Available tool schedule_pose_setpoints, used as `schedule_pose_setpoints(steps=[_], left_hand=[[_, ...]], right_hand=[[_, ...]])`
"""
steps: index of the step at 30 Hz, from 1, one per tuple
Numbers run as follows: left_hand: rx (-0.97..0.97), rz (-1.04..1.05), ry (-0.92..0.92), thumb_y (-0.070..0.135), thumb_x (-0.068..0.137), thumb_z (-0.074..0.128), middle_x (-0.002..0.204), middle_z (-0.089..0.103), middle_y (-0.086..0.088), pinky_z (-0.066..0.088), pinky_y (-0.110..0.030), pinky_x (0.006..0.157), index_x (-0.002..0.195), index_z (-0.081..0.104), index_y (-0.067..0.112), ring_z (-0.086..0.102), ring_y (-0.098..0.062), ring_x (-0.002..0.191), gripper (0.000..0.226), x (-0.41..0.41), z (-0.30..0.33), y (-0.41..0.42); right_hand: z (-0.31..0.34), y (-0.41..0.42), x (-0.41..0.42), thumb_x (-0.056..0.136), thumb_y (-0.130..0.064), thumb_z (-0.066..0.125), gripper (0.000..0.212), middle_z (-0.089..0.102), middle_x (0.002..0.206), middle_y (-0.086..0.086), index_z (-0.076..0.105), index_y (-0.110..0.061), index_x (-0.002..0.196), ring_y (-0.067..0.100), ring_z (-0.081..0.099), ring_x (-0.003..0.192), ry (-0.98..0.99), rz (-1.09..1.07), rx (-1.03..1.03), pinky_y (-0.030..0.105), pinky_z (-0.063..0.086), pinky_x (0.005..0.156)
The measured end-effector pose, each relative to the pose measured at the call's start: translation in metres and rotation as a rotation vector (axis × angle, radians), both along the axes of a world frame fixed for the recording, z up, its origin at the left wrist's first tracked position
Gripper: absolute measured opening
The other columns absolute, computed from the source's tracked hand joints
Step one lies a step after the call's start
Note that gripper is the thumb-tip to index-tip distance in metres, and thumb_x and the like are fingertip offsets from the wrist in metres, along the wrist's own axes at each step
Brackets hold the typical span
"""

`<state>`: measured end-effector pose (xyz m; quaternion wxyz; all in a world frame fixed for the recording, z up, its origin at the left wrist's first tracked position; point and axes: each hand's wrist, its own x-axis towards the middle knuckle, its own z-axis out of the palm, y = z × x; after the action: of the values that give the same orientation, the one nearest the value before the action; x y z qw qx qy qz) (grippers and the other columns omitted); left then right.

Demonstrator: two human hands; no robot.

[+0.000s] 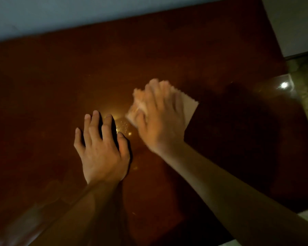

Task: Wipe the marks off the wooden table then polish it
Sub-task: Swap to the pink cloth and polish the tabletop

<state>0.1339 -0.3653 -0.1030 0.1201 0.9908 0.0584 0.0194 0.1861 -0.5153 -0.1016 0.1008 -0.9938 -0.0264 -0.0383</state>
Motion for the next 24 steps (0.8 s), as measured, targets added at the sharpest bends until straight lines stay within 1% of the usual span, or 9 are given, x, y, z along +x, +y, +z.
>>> schedule_pose_setpoints(steps=[2, 4, 6, 8, 11, 15, 18, 20, 24], left_hand=[[0.007, -0.004, -0.005, 0.039, 0.099, 0.034, 0.157, 0.033, -0.016, 0.014, -0.054, 0.12, 0.143, 0.042, 0.012, 0.021, -0.029, 0.151, 0.053, 0.0, 0.0, 0.0], [0.009, 0.001, -0.006, 0.039, 0.099, 0.034, 0.157, 0.034, -0.016, 0.015, -0.054, 0.12, 0.143, 0.042, 0.012, 0.021, -0.029, 0.151, 0.052, 0.0, 0.0, -0.001], [0.002, 0.008, -0.001, 0.039, 0.098, 0.034, 0.157, 0.034, -0.015, 0.015, -0.054, 0.12, 0.143, 0.043, 0.012, 0.021, -0.029, 0.151, 0.052, 0.001, 0.0, -0.001], [-0.006, 0.006, -0.003, 0.039, 0.098, 0.034, 0.157, 0.034, -0.015, 0.014, -0.054, 0.121, 0.143, 0.043, 0.012, 0.02, -0.028, 0.151, 0.053, 0.001, 0.001, -0.002], [-0.025, 0.004, -0.006, 0.04, 0.097, 0.033, 0.158, 0.033, -0.016, 0.012, -0.053, 0.121, 0.143, 0.042, 0.012, 0.019, -0.028, 0.151, 0.054, 0.0, 0.002, -0.002], [-0.014, 0.007, 0.006, 0.041, 0.097, 0.031, 0.158, 0.033, -0.016, 0.013, -0.054, 0.121, 0.143, 0.042, 0.011, 0.019, -0.029, 0.151, 0.056, 0.0, 0.004, -0.002], [-0.017, 0.007, 0.006, 0.041, 0.097, 0.032, 0.158, 0.033, -0.016, 0.013, -0.055, 0.121, 0.143, 0.042, 0.011, 0.019, -0.029, 0.151, 0.056, 0.0, 0.004, -0.002], [-0.023, 0.011, 0.0, 0.04, 0.097, 0.032, 0.158, 0.033, -0.016, 0.013, -0.054, 0.121, 0.143, 0.042, 0.012, 0.02, -0.029, 0.151, 0.055, 0.0, 0.003, -0.002], [-0.026, -0.001, -0.014, 0.039, 0.098, 0.033, 0.158, 0.033, -0.016, 0.012, -0.054, 0.121, 0.143, 0.042, 0.011, 0.019, -0.029, 0.151, 0.054, -0.001, 0.003, -0.003]], right_hand=[[0.0, -0.005, -0.015, 0.103, -0.043, 0.037, 0.059, 0.037, 0.162, 0.012, 0.045, -0.012, 0.152, 0.032, 0.027, 0.153, 0.027, 0.179, 0.005, 0.05, 0.019, 0.124], [-0.001, -0.029, -0.001, 0.103, -0.046, 0.03, 0.059, 0.038, 0.162, 0.008, 0.045, -0.019, 0.153, 0.031, 0.027, 0.153, 0.052, 0.25, -0.073, 0.048, 0.021, 0.122], [0.0, -0.055, 0.025, 0.103, -0.047, 0.025, 0.061, 0.04, 0.16, 0.009, 0.044, -0.017, 0.153, 0.032, 0.029, 0.151, 0.034, 0.125, -0.105, 0.048, 0.024, 0.121], [0.003, -0.064, 0.039, 0.104, -0.048, 0.023, 0.064, 0.034, 0.164, 0.01, 0.037, -0.015, 0.156, 0.031, 0.025, 0.153, 0.062, -0.042, -0.131, 0.047, 0.02, 0.123], [0.001, -0.038, 0.01, 0.105, -0.047, 0.023, 0.064, 0.029, 0.166, 0.012, 0.032, -0.014, 0.158, 0.032, 0.021, 0.155, 0.053, -0.118, -0.106, 0.05, 0.017, 0.124], [-0.001, -0.005, -0.082, 0.105, -0.045, 0.032, 0.062, 0.027, 0.167, 0.01, 0.036, -0.013, 0.158, 0.029, 0.015, 0.157, 0.066, 0.093, 0.043, 0.054, 0.017, 0.124], [-0.003, -0.017, -0.092, 0.102, -0.046, 0.04, 0.061, 0.032, 0.165, 0.008, 0.043, -0.015, 0.154, 0.028, 0.021, 0.156, 0.068, 0.252, 0.076, 0.052, 0.021, 0.124], [-0.002, -0.037, -0.061, 0.099, -0.049, 0.036, 0.064, 0.035, 0.164, 0.008, 0.044, -0.016, 0.154, 0.031, 0.025, 0.154, 0.071, 0.203, 0.012, 0.052, 0.023, 0.122], [0.002, -0.069, -0.005, 0.103, -0.049, 0.025, 0.064, 0.037, 0.162, 0.01, 0.043, -0.014, 0.154, 0.032, 0.028, 0.153, 0.05, -0.043, -0.064, 0.051, 0.022, 0.123]])
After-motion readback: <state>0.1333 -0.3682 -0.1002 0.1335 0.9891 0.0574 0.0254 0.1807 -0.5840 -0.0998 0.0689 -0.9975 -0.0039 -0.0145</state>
